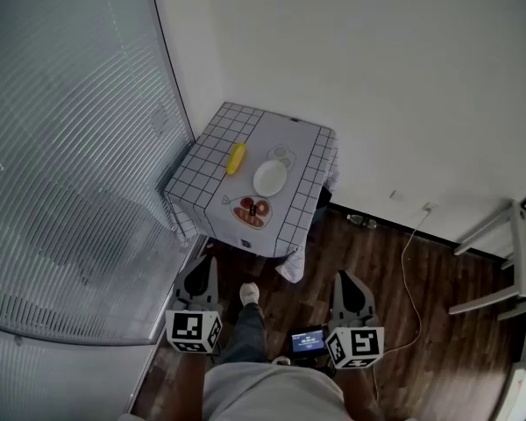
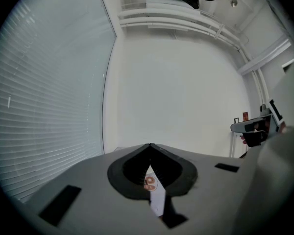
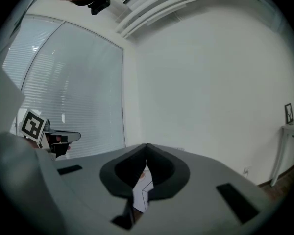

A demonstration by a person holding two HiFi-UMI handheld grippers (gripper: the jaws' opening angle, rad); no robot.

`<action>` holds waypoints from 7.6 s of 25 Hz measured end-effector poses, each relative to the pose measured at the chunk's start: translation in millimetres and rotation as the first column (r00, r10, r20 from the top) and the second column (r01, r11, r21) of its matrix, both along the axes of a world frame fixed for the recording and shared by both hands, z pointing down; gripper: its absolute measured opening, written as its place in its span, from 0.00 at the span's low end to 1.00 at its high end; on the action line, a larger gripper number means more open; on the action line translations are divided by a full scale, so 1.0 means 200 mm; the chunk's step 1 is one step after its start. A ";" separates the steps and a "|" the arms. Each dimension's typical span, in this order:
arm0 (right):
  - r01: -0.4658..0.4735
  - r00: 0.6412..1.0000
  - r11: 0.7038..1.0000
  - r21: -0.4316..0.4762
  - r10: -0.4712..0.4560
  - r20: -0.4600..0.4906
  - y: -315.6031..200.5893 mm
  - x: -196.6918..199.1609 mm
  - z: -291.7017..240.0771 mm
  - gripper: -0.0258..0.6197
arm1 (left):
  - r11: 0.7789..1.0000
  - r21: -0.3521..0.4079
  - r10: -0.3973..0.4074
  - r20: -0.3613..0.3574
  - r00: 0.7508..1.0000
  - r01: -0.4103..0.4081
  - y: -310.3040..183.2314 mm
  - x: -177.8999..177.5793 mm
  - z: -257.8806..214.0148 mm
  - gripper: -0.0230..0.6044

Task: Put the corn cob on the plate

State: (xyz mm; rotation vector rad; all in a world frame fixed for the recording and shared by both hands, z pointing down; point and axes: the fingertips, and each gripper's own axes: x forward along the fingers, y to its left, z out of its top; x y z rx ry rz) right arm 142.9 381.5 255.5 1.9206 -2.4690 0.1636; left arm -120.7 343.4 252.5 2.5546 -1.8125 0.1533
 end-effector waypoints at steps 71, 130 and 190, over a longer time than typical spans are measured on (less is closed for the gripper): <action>0.027 0.998 0.955 -0.295 -0.042 -0.046 -2.21 -0.07 0.50 0.05 | 0.885 -0.465 0.168 0.272 0.947 -0.024 -2.39 0.03 1.25 0.23; 0.156 0.985 0.900 -0.406 -0.170 0.000 -2.22 -0.30 0.79 0.05 | 0.791 -0.606 0.033 0.174 0.984 0.080 -2.49 -0.12 1.49 0.43; 0.456 0.853 0.684 -0.570 -0.152 0.500 -2.31 -0.53 1.04 0.50 | 0.814 -0.537 0.316 0.090 0.944 -0.221 -1.99 0.62 1.16 0.43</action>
